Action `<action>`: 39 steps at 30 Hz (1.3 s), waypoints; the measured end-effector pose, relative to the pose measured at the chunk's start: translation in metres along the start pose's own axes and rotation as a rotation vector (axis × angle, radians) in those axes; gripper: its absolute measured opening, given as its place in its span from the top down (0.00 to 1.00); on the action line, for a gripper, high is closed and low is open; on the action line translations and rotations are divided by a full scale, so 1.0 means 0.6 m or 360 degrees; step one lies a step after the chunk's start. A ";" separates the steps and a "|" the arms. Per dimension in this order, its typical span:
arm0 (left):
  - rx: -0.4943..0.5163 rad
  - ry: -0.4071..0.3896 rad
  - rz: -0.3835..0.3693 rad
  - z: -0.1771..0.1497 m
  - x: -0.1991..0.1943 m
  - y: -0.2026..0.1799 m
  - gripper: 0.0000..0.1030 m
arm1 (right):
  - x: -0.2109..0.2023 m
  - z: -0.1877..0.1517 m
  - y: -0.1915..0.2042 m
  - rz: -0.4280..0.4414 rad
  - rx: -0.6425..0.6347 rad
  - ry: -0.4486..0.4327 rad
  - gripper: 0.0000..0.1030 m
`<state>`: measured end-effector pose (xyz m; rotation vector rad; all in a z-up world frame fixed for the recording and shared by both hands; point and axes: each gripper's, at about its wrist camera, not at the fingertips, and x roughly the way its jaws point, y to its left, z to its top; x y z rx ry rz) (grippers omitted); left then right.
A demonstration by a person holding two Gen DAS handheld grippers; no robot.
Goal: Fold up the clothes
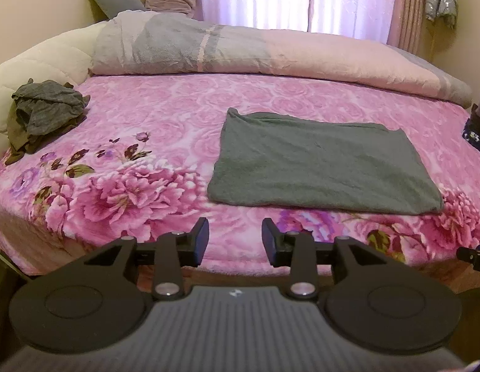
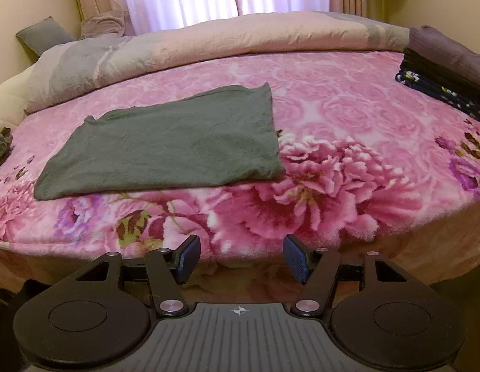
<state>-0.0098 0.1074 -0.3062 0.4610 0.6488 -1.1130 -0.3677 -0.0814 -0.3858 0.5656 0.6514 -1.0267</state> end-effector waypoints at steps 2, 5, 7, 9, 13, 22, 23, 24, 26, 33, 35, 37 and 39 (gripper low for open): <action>-0.0001 0.0015 -0.0002 -0.001 0.008 0.001 0.67 | 0.008 -0.002 0.006 0.0002 -0.0010 0.0020 0.39; -0.0002 0.0040 -0.0022 0.000 0.025 0.000 0.67 | 0.023 -0.008 0.011 0.0009 -0.0017 0.0064 0.39; -0.0006 0.0050 -0.0071 0.004 0.038 -0.003 0.67 | 0.031 -0.011 0.009 0.0017 -0.0009 0.0088 0.39; -0.0006 0.0063 -0.0161 0.010 0.057 -0.007 0.67 | 0.038 -0.007 -0.005 0.0041 0.0044 0.0088 0.39; -0.0043 0.0071 -0.0357 0.036 0.109 -0.011 0.67 | 0.053 0.021 -0.070 0.0193 0.0350 0.0010 0.39; -0.0262 0.0108 -0.0681 0.128 0.265 0.012 0.72 | 0.180 0.142 -0.193 0.0448 0.0737 -0.0126 0.39; -0.0272 0.0112 -0.0691 0.137 0.284 0.017 0.73 | 0.199 0.157 -0.198 0.0448 0.0720 -0.0113 0.39; -0.0275 0.0117 -0.0693 0.143 0.304 0.022 0.73 | 0.219 0.170 -0.203 0.0442 0.0707 -0.0082 0.39; -0.0272 0.0136 -0.0701 0.152 0.342 0.031 0.75 | 0.256 0.186 -0.212 0.0466 0.0685 -0.0010 0.52; -0.0324 0.0282 -0.0740 0.151 0.446 0.060 0.76 | 0.343 0.200 -0.247 0.0764 0.0778 0.0220 0.58; -0.0349 0.0302 -0.0764 0.146 0.458 0.067 0.76 | 0.360 0.204 -0.264 0.0854 0.0871 0.0255 0.58; -0.0377 0.0316 -0.0793 0.143 0.464 0.072 0.76 | 0.372 0.212 -0.266 0.0895 0.0876 0.0282 0.58; -0.0411 0.0328 -0.0826 0.141 0.468 0.079 0.76 | 0.384 0.220 -0.262 0.0930 0.0860 0.0309 0.58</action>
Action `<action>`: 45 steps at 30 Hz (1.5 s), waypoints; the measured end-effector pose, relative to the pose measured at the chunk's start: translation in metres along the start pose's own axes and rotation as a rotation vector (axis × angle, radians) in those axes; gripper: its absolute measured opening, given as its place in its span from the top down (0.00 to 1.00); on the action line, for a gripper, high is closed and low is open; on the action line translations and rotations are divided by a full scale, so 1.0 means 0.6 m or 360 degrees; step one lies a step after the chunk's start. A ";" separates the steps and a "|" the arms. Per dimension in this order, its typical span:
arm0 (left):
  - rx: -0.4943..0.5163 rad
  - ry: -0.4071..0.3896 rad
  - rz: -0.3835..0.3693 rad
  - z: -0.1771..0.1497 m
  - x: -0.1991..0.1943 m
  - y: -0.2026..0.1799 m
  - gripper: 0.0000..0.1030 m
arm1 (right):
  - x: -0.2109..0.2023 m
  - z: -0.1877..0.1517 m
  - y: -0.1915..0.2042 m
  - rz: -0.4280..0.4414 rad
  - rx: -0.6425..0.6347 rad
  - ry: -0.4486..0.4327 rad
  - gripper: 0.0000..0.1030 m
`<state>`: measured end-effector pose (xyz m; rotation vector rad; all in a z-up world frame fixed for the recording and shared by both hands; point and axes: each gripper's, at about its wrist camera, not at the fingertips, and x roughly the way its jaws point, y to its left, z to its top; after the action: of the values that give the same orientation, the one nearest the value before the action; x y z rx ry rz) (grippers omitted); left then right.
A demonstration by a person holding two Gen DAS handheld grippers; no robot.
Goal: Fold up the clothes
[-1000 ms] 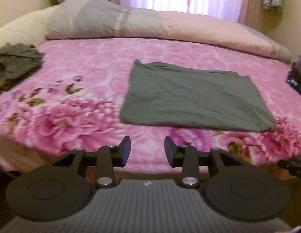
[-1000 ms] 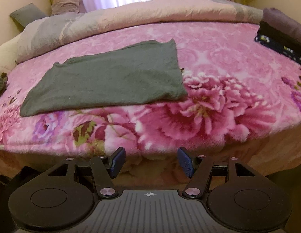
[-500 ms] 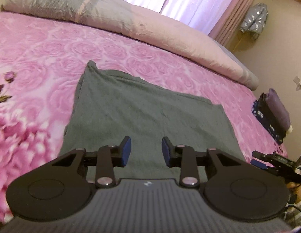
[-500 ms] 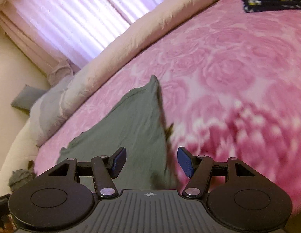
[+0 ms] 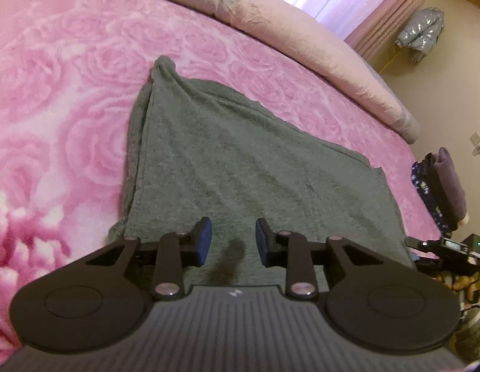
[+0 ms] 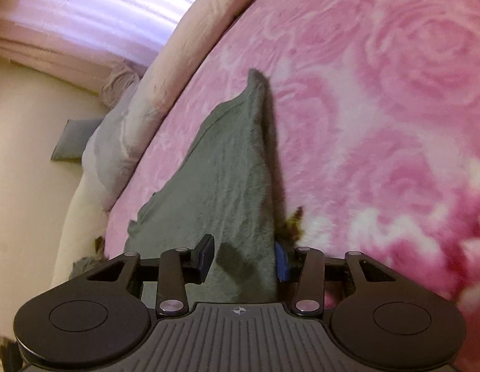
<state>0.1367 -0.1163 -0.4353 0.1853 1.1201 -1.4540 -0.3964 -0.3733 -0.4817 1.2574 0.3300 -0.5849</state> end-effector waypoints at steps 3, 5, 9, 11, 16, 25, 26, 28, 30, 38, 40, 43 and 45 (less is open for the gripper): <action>-0.0048 0.0005 -0.0041 0.004 -0.001 0.010 0.76 | 0.011 0.001 0.007 -0.0002 -0.0028 0.0031 0.58; -0.0078 0.0008 -0.0064 0.006 -0.002 0.015 0.76 | 0.013 0.000 0.010 -0.0017 -0.0031 0.0033 0.58; -0.0131 0.0011 -0.0100 0.012 -0.003 0.025 0.76 | 0.018 0.001 0.025 -0.0192 -0.0083 0.0052 0.91; -0.0145 0.0012 -0.0106 0.014 -0.004 0.027 0.76 | 0.027 0.003 0.042 -0.0318 -0.0115 0.0074 0.94; -0.0182 -0.0013 -0.0128 0.018 -0.017 0.038 0.76 | 0.066 -0.011 0.150 -0.0816 -0.0425 0.0109 0.95; -0.0290 -0.0091 -0.0213 0.020 -0.063 0.075 0.76 | 0.248 -0.243 0.424 -0.1332 -0.1681 -0.0017 0.94; -0.0314 -0.0094 -0.0224 0.018 -0.068 0.081 0.76 | 0.273 -0.275 0.433 -0.1318 -0.1762 0.0003 0.94; -0.0354 -0.0092 -0.0240 0.014 -0.073 0.089 0.76 | 0.320 -0.336 0.429 -0.1293 -0.1865 0.0069 0.94; -0.0371 -0.0086 -0.0239 0.009 -0.078 0.092 0.76 | 0.352 -0.375 0.414 -0.1314 -0.1930 0.0100 0.78; -0.0363 -0.0059 -0.0346 0.002 -0.080 0.057 0.76 | 0.261 -0.359 0.430 -0.1016 -0.1787 0.0015 0.37; -0.0371 -0.0029 -0.0394 0.008 -0.064 0.038 0.75 | 0.217 -0.330 0.437 -0.0918 -0.1656 -0.0032 0.37; -0.0426 0.0036 -0.0446 0.023 -0.021 0.016 0.72 | 0.166 -0.263 0.407 -0.0865 -0.1338 -0.0086 0.37; -0.0473 0.0079 -0.0474 0.037 0.014 0.002 0.72 | 0.139 -0.208 0.371 -0.0866 -0.1072 -0.0115 0.37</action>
<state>0.1465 -0.1374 -0.4304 -0.1614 1.4344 -1.5254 -0.1895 -0.2312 -0.3863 0.4857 0.7488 -0.8843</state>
